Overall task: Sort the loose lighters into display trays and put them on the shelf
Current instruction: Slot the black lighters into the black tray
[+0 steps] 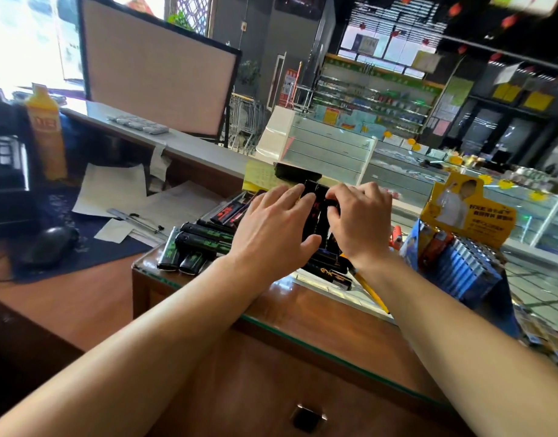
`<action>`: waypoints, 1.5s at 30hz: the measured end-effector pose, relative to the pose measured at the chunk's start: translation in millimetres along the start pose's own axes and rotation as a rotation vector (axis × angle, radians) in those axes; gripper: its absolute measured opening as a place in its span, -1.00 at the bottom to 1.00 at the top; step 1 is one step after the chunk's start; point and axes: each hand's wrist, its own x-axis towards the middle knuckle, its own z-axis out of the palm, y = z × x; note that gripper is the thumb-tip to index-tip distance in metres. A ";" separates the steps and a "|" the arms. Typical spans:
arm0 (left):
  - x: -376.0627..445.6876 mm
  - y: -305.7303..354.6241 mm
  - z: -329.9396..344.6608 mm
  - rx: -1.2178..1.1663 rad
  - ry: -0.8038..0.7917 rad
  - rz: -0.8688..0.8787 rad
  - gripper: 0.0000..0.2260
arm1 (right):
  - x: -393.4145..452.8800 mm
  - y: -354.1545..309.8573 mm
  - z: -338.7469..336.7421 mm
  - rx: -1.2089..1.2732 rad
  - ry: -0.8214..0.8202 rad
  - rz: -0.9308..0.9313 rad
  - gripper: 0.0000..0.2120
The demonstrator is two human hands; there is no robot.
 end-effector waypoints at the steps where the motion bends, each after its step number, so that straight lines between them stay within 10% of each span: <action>1: 0.3 0.1 0.1 -0.007 0.002 0.001 -0.39 | 0.3 0.0 0.3 -0.018 -0.001 0.010 -0.82; 11: 0.6 -1.7 4.5 -0.020 0.001 0.016 -0.40 | 0.6 6.9 -6.9 -0.050 -0.327 0.103 -0.55; 27: -1.9 10.5 -1.4 -0.058 -0.003 0.136 -0.62 | -42.3 17.9 -78.7 0.302 -0.415 0.060 -0.52; 45: -5.8 37.3 7.4 0.067 -0.468 0.164 -0.64 | -87.8 30.2 -111.2 0.344 -0.508 0.052 -0.50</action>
